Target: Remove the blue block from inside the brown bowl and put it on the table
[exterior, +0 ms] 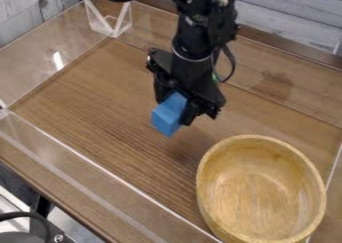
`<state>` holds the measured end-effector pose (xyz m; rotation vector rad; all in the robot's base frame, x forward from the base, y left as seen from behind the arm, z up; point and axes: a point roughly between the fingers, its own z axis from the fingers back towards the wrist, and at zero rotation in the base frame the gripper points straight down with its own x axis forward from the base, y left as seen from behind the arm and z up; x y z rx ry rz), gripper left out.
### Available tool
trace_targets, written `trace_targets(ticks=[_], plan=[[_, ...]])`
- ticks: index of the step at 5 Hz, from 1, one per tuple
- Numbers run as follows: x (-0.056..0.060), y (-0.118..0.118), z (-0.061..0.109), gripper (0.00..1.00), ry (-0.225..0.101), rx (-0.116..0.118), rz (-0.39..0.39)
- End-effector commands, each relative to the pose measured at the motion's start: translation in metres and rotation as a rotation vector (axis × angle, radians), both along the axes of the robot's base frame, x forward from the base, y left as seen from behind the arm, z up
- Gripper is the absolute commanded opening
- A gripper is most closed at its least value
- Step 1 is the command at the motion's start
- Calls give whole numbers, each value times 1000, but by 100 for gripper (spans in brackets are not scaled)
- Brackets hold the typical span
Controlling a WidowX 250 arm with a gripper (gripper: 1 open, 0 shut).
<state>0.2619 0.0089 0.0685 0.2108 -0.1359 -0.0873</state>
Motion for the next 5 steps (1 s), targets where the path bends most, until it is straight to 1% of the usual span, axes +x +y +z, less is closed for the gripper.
trace_targets(ticks=[1,3,5], plan=[[10,3,9,0,-47,-2,10],[17,6,10,0,-53,-3,14],[20,8,9,0,-53,-3,21]])
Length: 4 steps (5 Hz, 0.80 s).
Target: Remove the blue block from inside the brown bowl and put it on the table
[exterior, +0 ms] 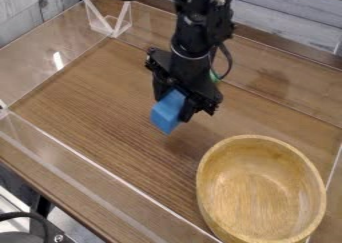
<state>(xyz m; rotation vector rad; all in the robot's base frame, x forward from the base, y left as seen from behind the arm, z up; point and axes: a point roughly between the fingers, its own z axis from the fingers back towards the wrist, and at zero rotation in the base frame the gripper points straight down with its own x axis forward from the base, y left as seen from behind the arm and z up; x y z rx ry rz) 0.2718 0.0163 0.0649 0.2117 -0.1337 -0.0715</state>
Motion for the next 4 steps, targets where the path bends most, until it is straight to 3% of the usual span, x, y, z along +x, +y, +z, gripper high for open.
trace_targets(ticks=[1,4], plan=[[11,2,14,0,-52,-4,10],[10,4,12,0,-42,-1,34]])
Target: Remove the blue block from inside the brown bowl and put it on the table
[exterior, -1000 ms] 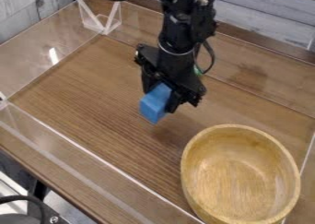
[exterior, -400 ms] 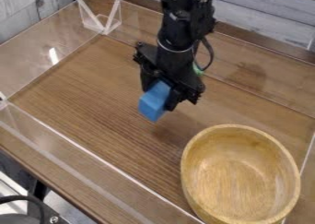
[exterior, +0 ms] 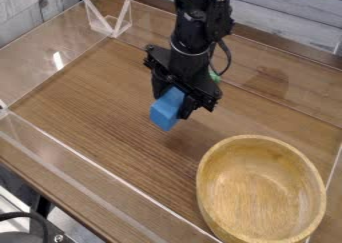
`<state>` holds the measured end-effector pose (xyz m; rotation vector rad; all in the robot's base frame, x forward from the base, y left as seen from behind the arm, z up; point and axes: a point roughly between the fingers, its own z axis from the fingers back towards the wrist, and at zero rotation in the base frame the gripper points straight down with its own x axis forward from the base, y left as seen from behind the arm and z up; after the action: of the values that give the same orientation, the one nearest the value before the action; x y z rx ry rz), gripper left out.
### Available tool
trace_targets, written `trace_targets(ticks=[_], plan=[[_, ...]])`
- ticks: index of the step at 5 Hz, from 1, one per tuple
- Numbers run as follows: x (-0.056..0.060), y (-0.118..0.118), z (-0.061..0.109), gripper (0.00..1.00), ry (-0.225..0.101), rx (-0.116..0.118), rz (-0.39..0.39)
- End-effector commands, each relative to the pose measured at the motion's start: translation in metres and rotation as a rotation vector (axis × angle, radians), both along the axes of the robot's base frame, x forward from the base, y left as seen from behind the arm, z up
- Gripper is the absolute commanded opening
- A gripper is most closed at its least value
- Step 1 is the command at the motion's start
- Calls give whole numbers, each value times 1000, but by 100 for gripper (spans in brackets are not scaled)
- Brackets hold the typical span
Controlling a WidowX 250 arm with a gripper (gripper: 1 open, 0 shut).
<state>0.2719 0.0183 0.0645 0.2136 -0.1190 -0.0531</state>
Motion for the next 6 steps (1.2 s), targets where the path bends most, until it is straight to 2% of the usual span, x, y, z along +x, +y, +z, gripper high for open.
trace_targets(ticks=[1,4,6], plan=[[9,2,9,100,-49,-12,17],[7,3,18,100,-30,-51,33],[6,3,28,100,-29,-85,52]])
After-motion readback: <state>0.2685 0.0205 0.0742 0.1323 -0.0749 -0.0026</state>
